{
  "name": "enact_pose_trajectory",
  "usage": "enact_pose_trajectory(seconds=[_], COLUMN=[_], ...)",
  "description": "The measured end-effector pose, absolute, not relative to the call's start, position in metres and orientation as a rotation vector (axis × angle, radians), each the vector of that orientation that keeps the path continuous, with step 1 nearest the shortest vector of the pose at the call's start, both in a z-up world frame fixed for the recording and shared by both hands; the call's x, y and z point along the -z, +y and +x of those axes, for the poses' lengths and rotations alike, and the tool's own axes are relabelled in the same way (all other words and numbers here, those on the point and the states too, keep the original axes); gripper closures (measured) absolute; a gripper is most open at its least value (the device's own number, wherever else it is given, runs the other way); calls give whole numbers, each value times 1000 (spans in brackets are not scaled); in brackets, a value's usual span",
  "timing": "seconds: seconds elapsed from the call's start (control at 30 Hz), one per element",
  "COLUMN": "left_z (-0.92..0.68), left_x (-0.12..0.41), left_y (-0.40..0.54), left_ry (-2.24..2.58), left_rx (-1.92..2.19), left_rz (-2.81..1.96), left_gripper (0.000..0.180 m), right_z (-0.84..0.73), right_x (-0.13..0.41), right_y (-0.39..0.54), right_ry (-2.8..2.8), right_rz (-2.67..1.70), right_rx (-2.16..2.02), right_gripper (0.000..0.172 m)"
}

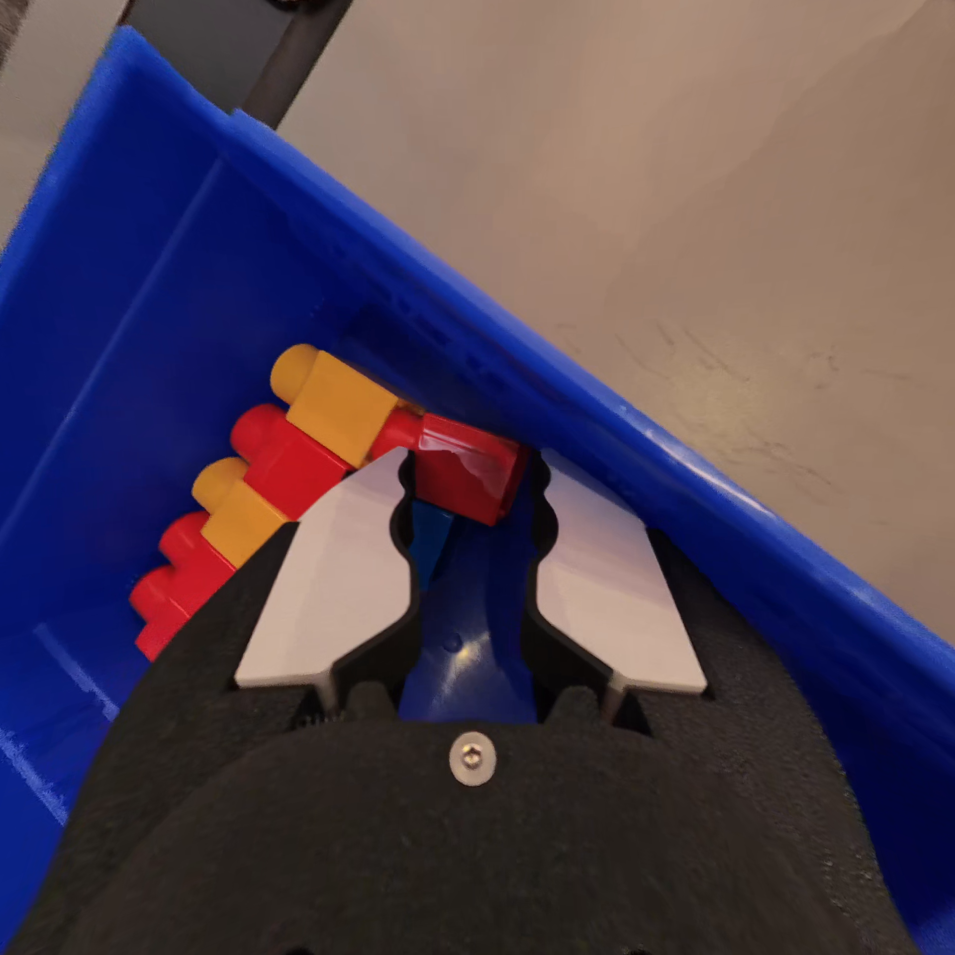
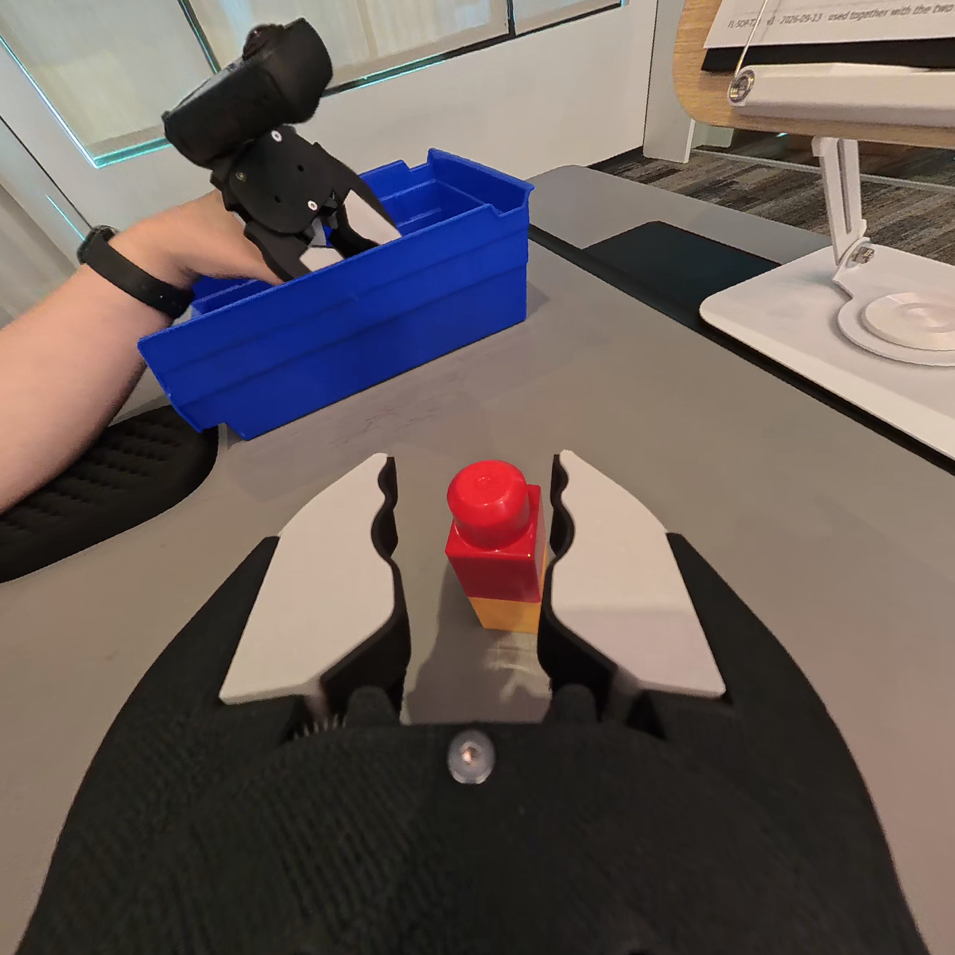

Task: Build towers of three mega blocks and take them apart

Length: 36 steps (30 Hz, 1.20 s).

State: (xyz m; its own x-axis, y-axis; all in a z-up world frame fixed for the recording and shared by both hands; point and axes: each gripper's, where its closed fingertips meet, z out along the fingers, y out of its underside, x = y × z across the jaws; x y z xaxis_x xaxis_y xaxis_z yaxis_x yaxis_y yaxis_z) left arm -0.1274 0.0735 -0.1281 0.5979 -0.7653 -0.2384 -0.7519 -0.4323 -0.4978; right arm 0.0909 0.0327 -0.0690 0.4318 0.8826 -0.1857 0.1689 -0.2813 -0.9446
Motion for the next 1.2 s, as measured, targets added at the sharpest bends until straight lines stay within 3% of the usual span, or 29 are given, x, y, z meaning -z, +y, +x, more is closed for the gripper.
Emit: enact_pose_trajectory(seconds=[0.03, 0.23, 0.57, 1.07, 1.2], left_z=[-128, -130, -130, -145, -152], left_x=[128, 125, 132, 108, 100], left_y=[69, 58, 62, 38, 50], left_ry=[1207, 1259, 1226, 1136, 987], left_rx=[52, 90, 75, 267, 320], left_rz=[-2274, -2270, -2320, -2363, -2350], left_gripper=[138, 141, 130, 136, 122], right_z=[91, 92, 92, 97, 96], right_x=[69, 70, 73, 71, 73], right_y=[32, 33, 32, 35, 34], right_ry=[-916, -918, -927, -906, -910], right_rz=[-1728, -1734, -1751, -1755, -1762], right_rx=[-935, -941, -954, -965, -968], right_gripper=[113, 114, 114, 114, 114])
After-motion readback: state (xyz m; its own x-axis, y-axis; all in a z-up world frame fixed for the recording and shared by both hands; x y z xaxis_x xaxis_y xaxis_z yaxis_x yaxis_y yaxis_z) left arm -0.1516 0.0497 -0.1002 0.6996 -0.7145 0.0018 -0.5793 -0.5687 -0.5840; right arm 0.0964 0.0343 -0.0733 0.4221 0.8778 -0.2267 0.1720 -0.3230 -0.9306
